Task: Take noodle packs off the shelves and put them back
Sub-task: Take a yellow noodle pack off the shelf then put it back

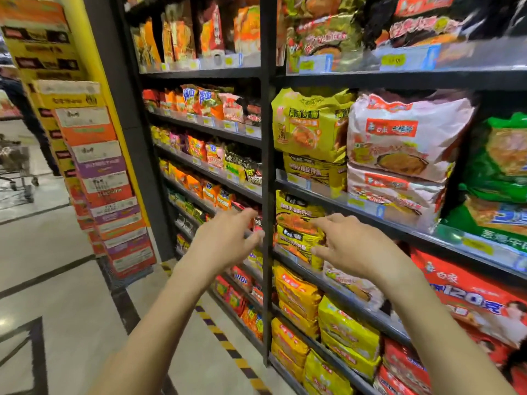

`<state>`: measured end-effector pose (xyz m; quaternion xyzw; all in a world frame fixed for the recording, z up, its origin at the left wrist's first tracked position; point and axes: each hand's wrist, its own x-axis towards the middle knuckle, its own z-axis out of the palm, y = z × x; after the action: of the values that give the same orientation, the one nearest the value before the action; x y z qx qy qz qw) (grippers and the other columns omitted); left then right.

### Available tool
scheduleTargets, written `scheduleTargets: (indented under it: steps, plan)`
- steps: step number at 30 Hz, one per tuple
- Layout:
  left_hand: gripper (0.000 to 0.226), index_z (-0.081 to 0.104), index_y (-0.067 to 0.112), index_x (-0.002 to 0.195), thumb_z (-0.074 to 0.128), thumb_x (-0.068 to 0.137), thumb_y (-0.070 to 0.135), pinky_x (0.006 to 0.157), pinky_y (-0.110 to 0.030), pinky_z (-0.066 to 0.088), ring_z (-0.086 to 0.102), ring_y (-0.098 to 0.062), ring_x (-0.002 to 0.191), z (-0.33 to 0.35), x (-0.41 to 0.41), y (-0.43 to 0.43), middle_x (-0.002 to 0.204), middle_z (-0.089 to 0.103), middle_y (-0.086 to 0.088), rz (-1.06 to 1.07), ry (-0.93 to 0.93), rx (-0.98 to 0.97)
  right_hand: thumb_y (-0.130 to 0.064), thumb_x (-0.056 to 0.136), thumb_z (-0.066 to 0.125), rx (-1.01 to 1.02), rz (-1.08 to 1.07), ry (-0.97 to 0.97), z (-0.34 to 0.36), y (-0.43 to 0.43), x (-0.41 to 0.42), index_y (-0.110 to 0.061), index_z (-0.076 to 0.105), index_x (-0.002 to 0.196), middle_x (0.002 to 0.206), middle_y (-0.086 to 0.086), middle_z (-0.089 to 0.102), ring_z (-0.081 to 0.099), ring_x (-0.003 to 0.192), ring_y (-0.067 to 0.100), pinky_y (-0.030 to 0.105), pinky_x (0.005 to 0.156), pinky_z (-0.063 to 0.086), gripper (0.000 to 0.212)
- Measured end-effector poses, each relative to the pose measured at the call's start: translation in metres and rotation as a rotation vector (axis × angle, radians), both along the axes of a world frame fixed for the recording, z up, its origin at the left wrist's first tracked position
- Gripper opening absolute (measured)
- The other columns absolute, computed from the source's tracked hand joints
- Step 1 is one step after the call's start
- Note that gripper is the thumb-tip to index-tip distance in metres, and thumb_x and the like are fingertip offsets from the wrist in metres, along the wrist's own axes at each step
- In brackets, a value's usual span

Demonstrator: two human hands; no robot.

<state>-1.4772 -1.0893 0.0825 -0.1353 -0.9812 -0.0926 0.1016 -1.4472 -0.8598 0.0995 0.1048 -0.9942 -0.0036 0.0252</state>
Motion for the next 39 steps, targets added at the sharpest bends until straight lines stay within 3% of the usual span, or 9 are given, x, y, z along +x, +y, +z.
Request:
scheduleTargets:
  steps: [4, 11, 19, 23, 26, 29, 32, 35, 39]
  plan:
    - [0.052, 0.044, 0.032, 0.146, 0.049, 0.100, 0.055, 0.098, -0.048, 0.055, 0.058, -0.019, 0.128, -0.010, -0.060, 0.003, 0.143, 0.059, 0.003, -0.060, -0.028, 0.085, -0.051, 0.101, 0.044, 0.008, -0.036, 0.103, -0.002, -0.001, -0.036, -0.032, 0.034, 0.150, 0.142, -0.002, 0.050, 0.049, 0.130, 0.022, 0.040, 0.090, 0.052, 0.054]
    - [0.048, 0.044, 0.033, 0.147, 0.052, 0.101, 0.047, 0.095, -0.044, 0.052, 0.055, -0.023, 0.130, 0.004, -0.159, 0.013, 0.142, 0.059, 0.002, -0.170, 0.068, 0.201, -0.048, 0.102, 0.044, -0.012, -0.174, 0.243, 0.002, -0.003, -0.098, -0.028, 0.036, 0.150, 0.139, -0.002, 0.052, 0.049, 0.128, 0.022, 0.038, 0.090, 0.050, 0.053]
    - [0.051, 0.041, 0.031, 0.149, 0.050, 0.102, 0.047, 0.092, -0.046, 0.054, 0.058, -0.026, 0.121, 0.022, -0.253, 0.007, 0.138, 0.059, -0.001, -0.364, 0.107, 0.202, -0.051, 0.101, 0.042, 0.039, -0.359, 0.296, 0.026, -0.025, -0.157, -0.029, 0.036, 0.151, 0.144, -0.003, 0.050, 0.048, 0.130, 0.022, 0.038, 0.089, 0.050, 0.054]
    - [0.052, 0.040, 0.030, 0.151, 0.053, 0.102, 0.041, 0.097, -0.043, 0.050, 0.057, -0.025, 0.125, 0.024, -0.288, 0.002, 0.142, 0.056, -0.001, -0.451, 0.120, 0.342, -0.049, 0.101, 0.043, 0.034, -0.482, 0.391, 0.029, -0.037, -0.169, -0.028, 0.039, 0.148, 0.134, -0.001, 0.055, 0.052, 0.123, 0.023, 0.037, 0.076, 0.049, 0.052]
    - [0.062, 0.031, 0.030, 0.157, 0.057, 0.102, 0.032, 0.112, -0.036, 0.038, 0.043, -0.016, 0.143, 0.022, -0.302, 0.004, 0.156, 0.044, 0.005, -0.522, 0.112, 0.617, -0.042, 0.100, 0.050, -0.054, -0.571, 0.582, 0.028, -0.040, -0.175, -0.024, 0.036, 0.151, 0.125, 0.005, 0.059, 0.057, 0.114, 0.027, 0.038, 0.070, 0.049, 0.056]
    - [0.074, 0.017, 0.031, 0.162, 0.059, 0.102, 0.026, 0.114, -0.028, 0.030, 0.035, -0.011, 0.147, 0.017, -0.306, 0.013, 0.162, 0.034, 0.005, -0.570, 0.095, 0.809, -0.037, 0.098, 0.056, -0.157, -0.581, 0.778, 0.023, -0.036, -0.187, -0.023, 0.022, 0.157, 0.127, 0.008, 0.058, 0.060, 0.113, 0.029, 0.041, 0.075, 0.052, 0.069]
    - [0.086, 0.000, 0.041, 0.160, 0.060, 0.101, 0.025, 0.112, -0.025, 0.027, 0.025, -0.003, 0.149, 0.008, -0.310, 0.024, 0.165, 0.027, 0.006, -0.642, 0.039, 0.887, -0.038, 0.097, 0.061, -0.237, -0.545, 0.835, 0.014, -0.032, -0.204, -0.025, 0.007, 0.160, 0.139, 0.010, 0.050, 0.057, 0.118, 0.030, 0.046, 0.078, 0.055, 0.083]
    - [0.095, -0.013, 0.048, 0.156, 0.061, 0.100, 0.025, 0.115, -0.037, 0.031, 0.020, -0.012, 0.154, 0.006, -0.316, 0.036, 0.169, 0.018, 0.008, -0.683, 0.007, 0.910, -0.042, 0.094, 0.064, -0.296, -0.500, 0.841, 0.004, -0.025, -0.223, -0.028, -0.001, 0.160, 0.154, 0.010, 0.036, 0.049, 0.132, 0.032, 0.049, 0.078, 0.057, 0.094]
    - [0.102, -0.017, 0.049, 0.155, 0.064, 0.099, 0.022, 0.117, -0.034, 0.024, 0.019, -0.015, 0.155, 0.005, -0.321, 0.050, 0.169, 0.018, 0.005, -0.670, -0.021, 0.984, -0.047, 0.092, 0.065, -0.332, -0.494, 0.878, -0.008, -0.012, -0.236, -0.028, -0.002, 0.160, 0.159, 0.004, 0.032, 0.048, 0.135, 0.028, 0.045, 0.075, 0.058, 0.098]
